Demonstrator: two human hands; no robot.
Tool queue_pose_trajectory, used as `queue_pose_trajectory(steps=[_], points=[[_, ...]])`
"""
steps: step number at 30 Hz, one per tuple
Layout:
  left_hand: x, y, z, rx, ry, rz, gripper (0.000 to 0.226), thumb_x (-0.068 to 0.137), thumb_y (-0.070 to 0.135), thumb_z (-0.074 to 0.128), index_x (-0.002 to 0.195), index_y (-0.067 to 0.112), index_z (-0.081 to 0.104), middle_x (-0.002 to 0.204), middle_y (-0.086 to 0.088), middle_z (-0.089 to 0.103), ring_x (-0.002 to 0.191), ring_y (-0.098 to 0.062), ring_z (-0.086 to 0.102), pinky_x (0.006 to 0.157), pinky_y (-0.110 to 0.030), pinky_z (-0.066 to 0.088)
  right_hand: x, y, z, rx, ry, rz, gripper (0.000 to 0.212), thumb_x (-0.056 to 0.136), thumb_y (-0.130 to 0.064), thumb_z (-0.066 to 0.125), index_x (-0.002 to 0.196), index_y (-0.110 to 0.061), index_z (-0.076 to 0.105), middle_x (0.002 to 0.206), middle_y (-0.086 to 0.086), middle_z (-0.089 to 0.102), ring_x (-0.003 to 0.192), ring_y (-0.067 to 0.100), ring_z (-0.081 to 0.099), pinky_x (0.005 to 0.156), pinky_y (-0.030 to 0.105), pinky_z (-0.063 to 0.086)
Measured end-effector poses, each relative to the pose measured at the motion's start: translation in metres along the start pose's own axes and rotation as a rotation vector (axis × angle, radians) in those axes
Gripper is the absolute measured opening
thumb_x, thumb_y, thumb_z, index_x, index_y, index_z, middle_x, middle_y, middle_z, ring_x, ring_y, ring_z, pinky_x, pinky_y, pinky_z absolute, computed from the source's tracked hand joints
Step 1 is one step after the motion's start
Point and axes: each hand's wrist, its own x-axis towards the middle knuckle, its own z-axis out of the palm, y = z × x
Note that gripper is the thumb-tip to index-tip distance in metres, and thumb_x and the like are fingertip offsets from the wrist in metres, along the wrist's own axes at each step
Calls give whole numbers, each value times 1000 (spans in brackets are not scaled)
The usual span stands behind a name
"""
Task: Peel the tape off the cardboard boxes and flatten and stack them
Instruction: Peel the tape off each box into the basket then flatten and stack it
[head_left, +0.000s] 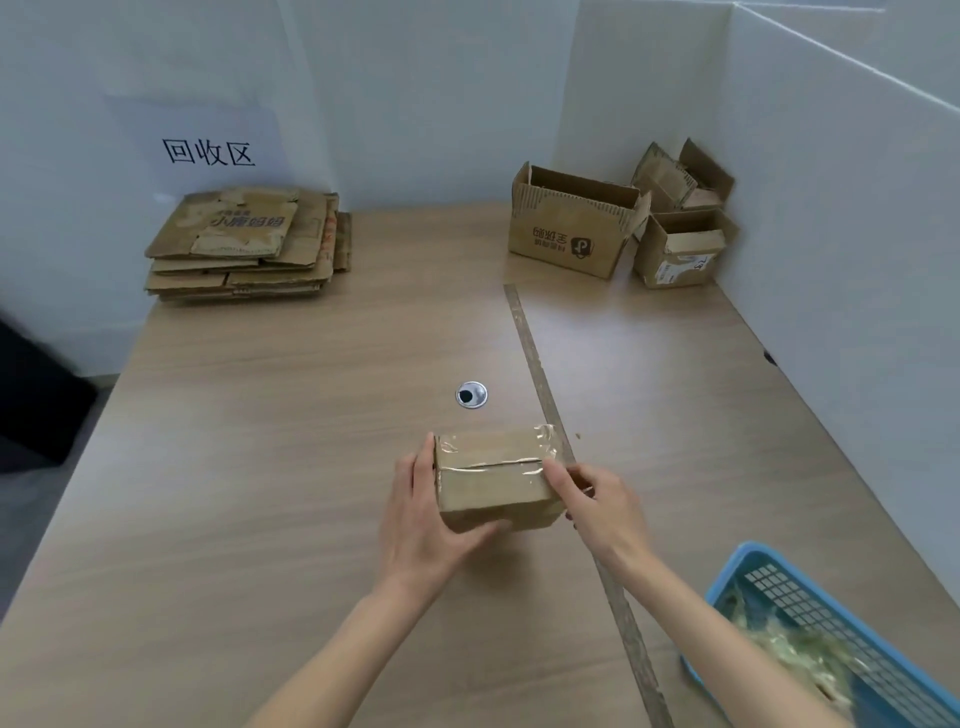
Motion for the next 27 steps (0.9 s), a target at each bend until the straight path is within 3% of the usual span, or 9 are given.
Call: queue_pose_trajectory(steps=[2,5,9,12,15,17,19,23,27], points=[[0,-2,5,-11,-27,2,123,52,66,88,153,18,34,139,11,38,126,-8,43,96,-26,43,-6,8,1,-74,4,20,53,80,-87,42,66,-42,65,60,-18,62,58,4,56,58,27,46],[-7,-12,11,-107,-82,-112,117,51,55,95,147,23,37,135,17,41,121,-5,49,94,-22,41,-14,23,3,66,-107,46,40,79,-81,56,82,-45,72,79,-10,72,73,8,66,74,36,57],[-17,-31,16,-116,-153,-212,114,49,57,95,144,25,41,131,14,45,117,-13,54,91,-27,43,-22,41,8,77,-160,-7,47,76,-69,72,113,-39,68,101,-10,67,92,0,65,86,24,54],[-15,-28,16,209,-151,-69,123,51,64,90,151,18,35,148,0,28,137,-25,39,109,-41,40,-29,51,16,86,-133,40,44,79,-52,81,117,-32,70,101,-10,69,90,3,67,86,31,56],[-10,-15,20,470,-201,215,143,56,73,82,163,10,10,167,-8,6,156,-31,5,126,-49,13,-34,55,22,139,-105,74,45,77,-48,84,116,-31,68,96,-8,71,86,5,68,80,34,58],[-5,-11,27,535,-357,369,136,66,79,69,163,19,-4,170,-1,-9,157,-22,-10,126,-44,-10,-35,57,25,144,-99,57,46,77,-47,85,117,-32,67,98,-8,72,87,3,68,81,28,57],[-2,-10,32,545,-421,421,118,76,74,63,164,23,4,171,-1,1,158,-20,-1,125,-40,-12,-37,61,26,186,-122,47,48,77,-41,86,121,-35,66,104,-9,71,89,2,68,81,25,58],[-7,-8,36,502,-291,410,99,75,59,74,157,19,36,157,-3,42,147,-25,37,123,-45,12,-46,67,32,215,-107,98,40,79,-30,85,117,-35,73,107,-17,74,89,0,71,84,29,60],[-9,-10,41,524,-240,428,100,72,57,77,156,20,37,152,-3,46,143,-26,42,122,-45,14,-53,68,35,310,49,92,20,80,-21,86,92,-36,78,87,-19,77,81,3,73,78,27,60]])
